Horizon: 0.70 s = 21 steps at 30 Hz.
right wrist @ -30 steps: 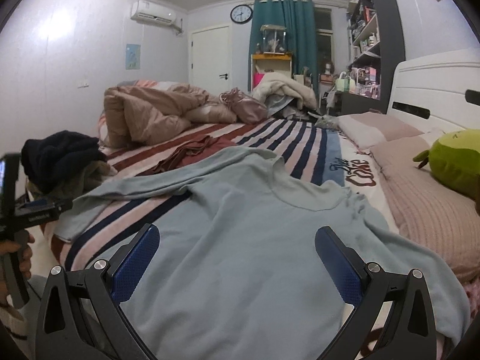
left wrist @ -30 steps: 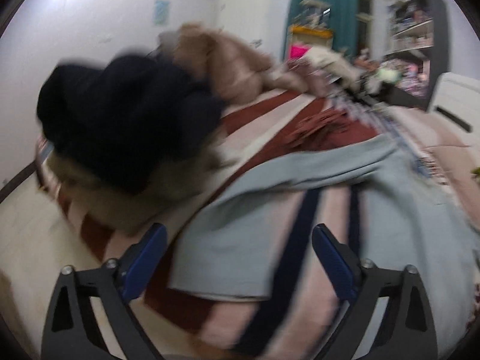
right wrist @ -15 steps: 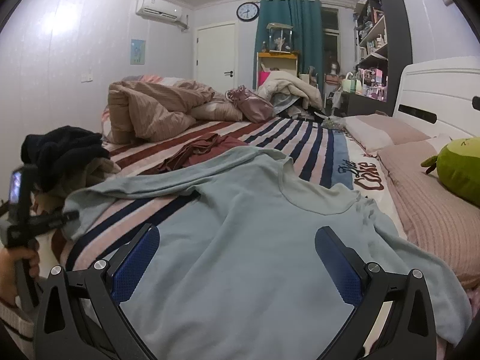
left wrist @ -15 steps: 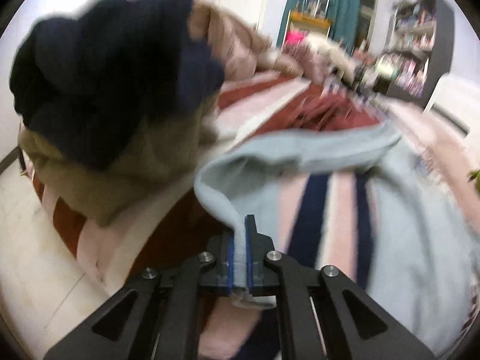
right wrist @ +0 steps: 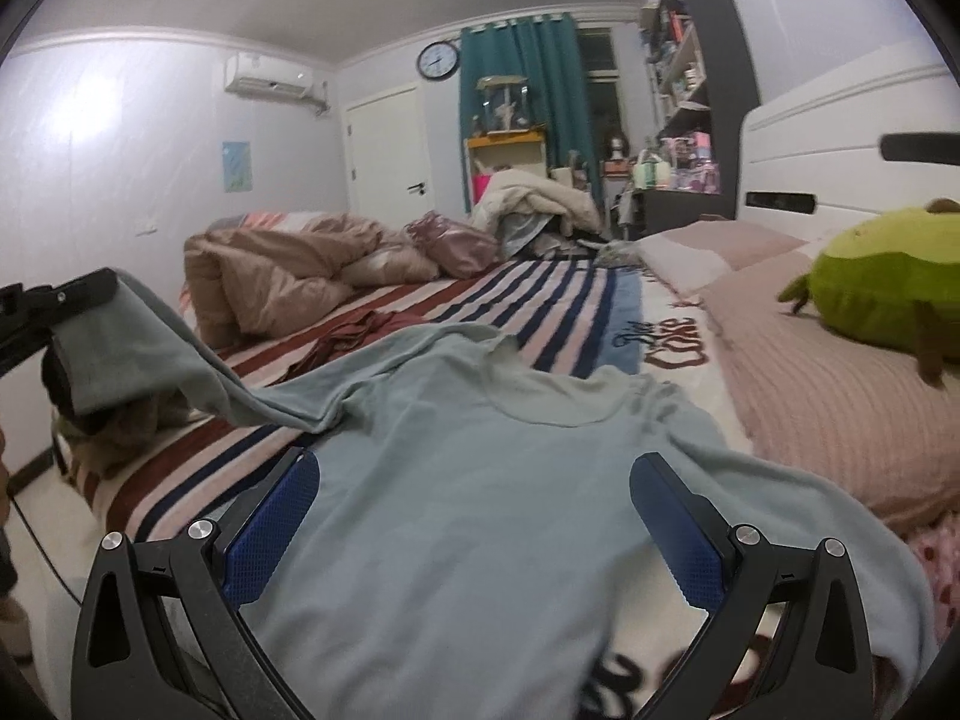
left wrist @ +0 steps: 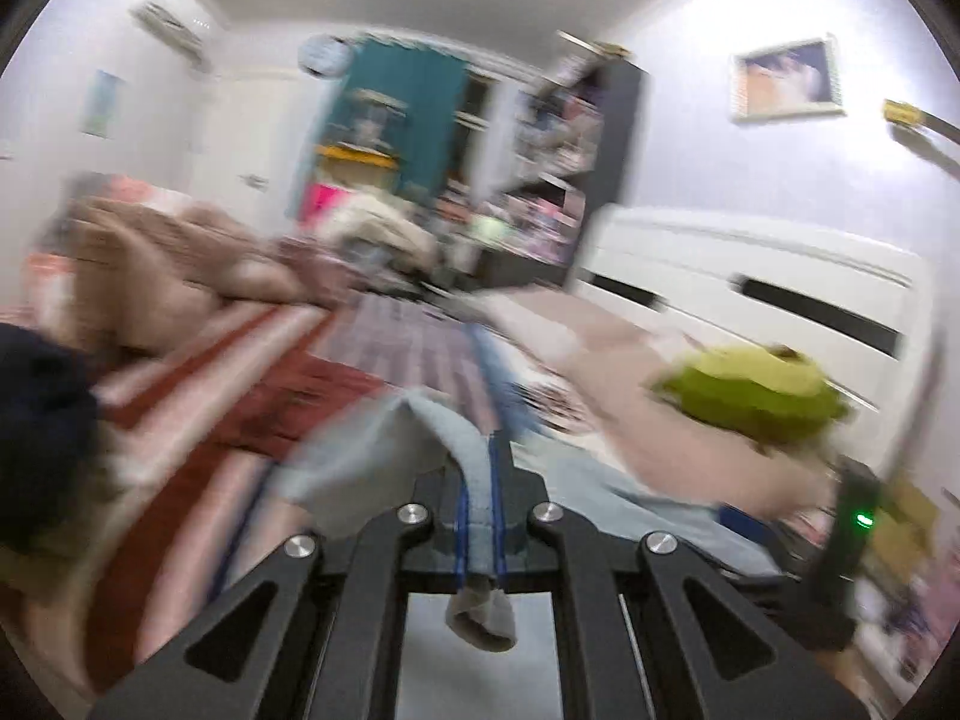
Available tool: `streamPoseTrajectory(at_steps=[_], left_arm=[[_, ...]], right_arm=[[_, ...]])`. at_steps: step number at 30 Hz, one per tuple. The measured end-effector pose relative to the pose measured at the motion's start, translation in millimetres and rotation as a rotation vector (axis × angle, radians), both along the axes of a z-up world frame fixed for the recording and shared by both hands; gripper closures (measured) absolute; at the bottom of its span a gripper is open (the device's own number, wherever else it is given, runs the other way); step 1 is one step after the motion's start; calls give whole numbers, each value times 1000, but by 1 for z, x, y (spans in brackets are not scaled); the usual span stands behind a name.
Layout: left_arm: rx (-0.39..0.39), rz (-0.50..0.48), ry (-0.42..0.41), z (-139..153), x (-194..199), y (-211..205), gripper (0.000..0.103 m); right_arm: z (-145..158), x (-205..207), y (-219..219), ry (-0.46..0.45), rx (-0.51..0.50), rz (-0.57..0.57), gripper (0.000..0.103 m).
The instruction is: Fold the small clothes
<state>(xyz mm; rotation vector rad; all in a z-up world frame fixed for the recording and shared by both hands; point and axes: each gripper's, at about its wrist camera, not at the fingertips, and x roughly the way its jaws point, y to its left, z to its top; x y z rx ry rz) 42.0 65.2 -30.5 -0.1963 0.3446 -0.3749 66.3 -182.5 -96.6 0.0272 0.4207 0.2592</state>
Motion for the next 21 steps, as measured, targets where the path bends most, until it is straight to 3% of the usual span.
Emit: streamPoseTrajectory(at_steps=[6,8,11,13,16,21], left_arm=[[36,-231,213,-57,30,-93,99],[75,-277,313,-87,37,-116,99],[102,-305,394,-107,35,-139,97],[91,-329,377,-105,26,-144,86],[56,-319,300,-76,22,-129,69],[96,-114,163,-42,9,-81,52]], right_arm=[[0,-21,-56,-19,-1,-108,0],[-2,-25,-75,-19,1,-145,0],[-7,-28,-97,-2,21,-183,0],[-12,-26,-106,20,36,-195,0],[-17,-20,-106,57,43,-168,0],[-23,-10,-74,123,64,-7,0]])
